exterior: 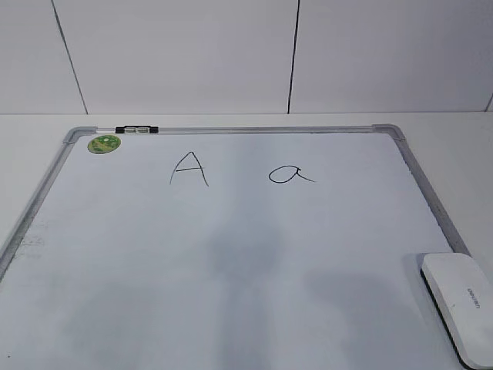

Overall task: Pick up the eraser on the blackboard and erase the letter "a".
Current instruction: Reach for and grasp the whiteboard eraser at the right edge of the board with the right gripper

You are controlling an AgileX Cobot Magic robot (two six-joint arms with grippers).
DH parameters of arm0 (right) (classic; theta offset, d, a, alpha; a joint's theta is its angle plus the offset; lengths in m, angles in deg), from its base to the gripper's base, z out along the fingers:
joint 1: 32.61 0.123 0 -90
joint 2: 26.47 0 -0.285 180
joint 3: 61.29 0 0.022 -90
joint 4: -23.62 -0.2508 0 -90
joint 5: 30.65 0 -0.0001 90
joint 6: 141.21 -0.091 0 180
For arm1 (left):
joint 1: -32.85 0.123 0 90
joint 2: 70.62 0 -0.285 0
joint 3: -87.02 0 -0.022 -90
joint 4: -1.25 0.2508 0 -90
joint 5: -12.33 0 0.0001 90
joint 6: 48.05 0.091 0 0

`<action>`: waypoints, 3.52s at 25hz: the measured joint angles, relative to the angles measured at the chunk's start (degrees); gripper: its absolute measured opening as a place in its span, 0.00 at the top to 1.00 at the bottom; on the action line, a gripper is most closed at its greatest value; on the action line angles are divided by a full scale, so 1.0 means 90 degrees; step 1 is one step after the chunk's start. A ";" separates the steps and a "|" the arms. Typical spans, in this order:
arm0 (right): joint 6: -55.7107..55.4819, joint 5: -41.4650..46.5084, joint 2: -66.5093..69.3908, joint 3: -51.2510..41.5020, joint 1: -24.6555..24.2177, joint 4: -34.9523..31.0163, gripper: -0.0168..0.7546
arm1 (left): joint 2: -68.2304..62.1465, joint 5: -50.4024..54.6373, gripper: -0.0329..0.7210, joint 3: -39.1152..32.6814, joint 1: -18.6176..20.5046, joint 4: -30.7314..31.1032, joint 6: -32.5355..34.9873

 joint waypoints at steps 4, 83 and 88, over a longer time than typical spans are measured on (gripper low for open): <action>0.0000 0.0000 0.0000 0.0000 0.0000 -0.0023 0.23 | 0.0000 0.0000 0.56 0.0000 0.0000 0.0000 0.0000; 0.0813 -0.0874 0.7874 0.1605 0.0612 -0.1769 0.23 | 0.0000 0.0000 0.64 0.0000 0.0000 0.0000 0.0000; -0.0059 -0.1111 0.8191 0.1629 0.1214 -0.1197 0.23 | 0.0000 0.0000 0.64 0.0000 0.0000 0.0000 0.0000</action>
